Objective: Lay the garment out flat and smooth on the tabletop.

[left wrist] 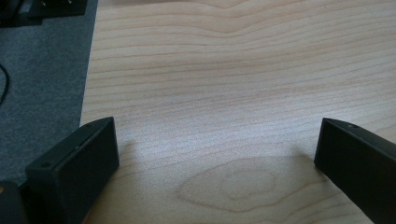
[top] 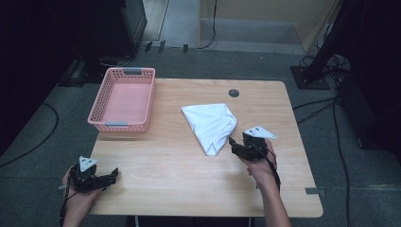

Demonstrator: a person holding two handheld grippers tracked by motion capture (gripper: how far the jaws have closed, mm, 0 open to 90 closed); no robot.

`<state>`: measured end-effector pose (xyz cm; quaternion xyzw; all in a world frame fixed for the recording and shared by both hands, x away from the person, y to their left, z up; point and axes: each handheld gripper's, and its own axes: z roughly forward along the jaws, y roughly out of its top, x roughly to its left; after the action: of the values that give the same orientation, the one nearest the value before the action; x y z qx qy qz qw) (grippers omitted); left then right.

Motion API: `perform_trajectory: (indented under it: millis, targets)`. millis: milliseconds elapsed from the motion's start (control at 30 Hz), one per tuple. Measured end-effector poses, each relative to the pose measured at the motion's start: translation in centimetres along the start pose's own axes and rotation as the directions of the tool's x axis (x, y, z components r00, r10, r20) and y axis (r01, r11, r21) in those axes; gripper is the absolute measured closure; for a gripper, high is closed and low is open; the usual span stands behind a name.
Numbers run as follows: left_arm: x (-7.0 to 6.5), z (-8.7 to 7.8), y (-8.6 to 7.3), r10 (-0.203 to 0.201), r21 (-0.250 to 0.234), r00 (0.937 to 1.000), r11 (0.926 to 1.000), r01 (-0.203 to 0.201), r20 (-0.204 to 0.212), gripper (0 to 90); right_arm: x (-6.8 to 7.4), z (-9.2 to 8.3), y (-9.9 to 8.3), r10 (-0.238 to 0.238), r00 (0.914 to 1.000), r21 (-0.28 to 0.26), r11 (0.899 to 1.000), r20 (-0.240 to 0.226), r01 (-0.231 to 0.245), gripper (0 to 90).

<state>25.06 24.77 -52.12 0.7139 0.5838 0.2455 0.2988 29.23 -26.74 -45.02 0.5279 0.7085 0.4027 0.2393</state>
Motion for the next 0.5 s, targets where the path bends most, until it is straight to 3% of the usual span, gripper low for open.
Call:
perform_trajectory:
  millis: [100, 200, 500]
  targets:
    - [0.0, 0.0, 0.0, 0.003, 0.001, 1.0000, 1.0000, -0.003, 0.003, 0.0, 0.9, 1.0, 0.2, -0.015, 0.9998, 0.003, 1.000, -0.010, 0.015, 47.7]
    - [0.1, 0.0, 0.0, 0.005, 0.001, 1.0000, 1.0000, -0.005, 0.005, 0.0, 1.9, 2.2, 0.3, -0.051, 0.9976, 0.009, 0.999, 0.048, 0.051, 51.9]
    - [0.1, 0.0, 0.0, 0.005, 0.001, 1.0000, 1.0000, -0.005, 0.005, 0.0, 2.6, 5.2, 0.7, -0.034, 0.9990, 0.040, 0.999, 0.031, 0.032, 58.2]
